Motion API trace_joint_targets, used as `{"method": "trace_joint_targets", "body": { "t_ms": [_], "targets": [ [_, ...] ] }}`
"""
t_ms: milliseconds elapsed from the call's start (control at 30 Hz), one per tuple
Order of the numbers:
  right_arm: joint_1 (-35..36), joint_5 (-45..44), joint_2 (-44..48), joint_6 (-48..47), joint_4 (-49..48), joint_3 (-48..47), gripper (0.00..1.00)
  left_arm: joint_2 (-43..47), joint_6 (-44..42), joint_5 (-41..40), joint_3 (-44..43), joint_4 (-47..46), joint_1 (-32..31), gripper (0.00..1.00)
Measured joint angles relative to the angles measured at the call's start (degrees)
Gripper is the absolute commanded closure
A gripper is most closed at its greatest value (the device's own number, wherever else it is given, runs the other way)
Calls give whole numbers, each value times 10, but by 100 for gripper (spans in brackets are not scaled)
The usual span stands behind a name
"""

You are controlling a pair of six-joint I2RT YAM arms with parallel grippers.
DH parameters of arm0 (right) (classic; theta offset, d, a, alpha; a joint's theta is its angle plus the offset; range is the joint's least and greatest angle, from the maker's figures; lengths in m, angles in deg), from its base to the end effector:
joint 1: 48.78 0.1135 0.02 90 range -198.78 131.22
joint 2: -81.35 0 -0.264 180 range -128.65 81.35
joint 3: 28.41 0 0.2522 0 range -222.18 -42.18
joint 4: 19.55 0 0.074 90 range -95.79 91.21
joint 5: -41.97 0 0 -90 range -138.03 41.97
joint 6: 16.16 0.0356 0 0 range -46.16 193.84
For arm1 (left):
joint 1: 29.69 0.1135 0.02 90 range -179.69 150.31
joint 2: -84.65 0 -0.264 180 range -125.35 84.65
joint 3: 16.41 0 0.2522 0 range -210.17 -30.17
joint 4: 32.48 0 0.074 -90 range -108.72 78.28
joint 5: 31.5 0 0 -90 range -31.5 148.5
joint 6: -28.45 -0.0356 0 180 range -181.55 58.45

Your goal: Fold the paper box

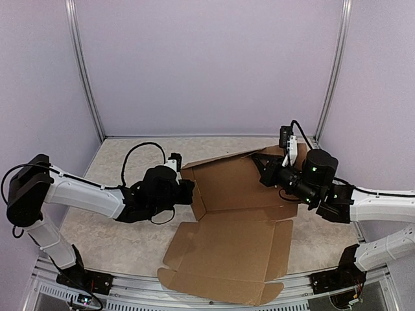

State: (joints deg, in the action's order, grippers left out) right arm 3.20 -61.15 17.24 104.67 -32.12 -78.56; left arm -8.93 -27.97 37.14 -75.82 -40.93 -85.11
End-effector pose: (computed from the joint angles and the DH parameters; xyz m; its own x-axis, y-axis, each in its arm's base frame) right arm 0.1653 0.1984 0.2875 -0.3344 0.3826 -0.8613 -0.5311 0.6784 0.5076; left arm 0.2046 -0.2740 0.1888 -0.5263 -0.1441 -0.8380 0.3474 0.8631 -0.3666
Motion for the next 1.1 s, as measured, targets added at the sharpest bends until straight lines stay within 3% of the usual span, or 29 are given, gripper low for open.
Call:
{"method": "trace_joint_targets", "body": {
  "t_ms": [367,833,1100],
  "targets": [
    [8,24,8,-26,49,-25,100,34,24,45,33,-19,48,100],
    [26,124,172,-64,223,-31,100,109,46,65,71,-11,105,100],
    [27,204,235,-110,260,-31,100,157,73,90,95,-9,131,100]
  ]
}}
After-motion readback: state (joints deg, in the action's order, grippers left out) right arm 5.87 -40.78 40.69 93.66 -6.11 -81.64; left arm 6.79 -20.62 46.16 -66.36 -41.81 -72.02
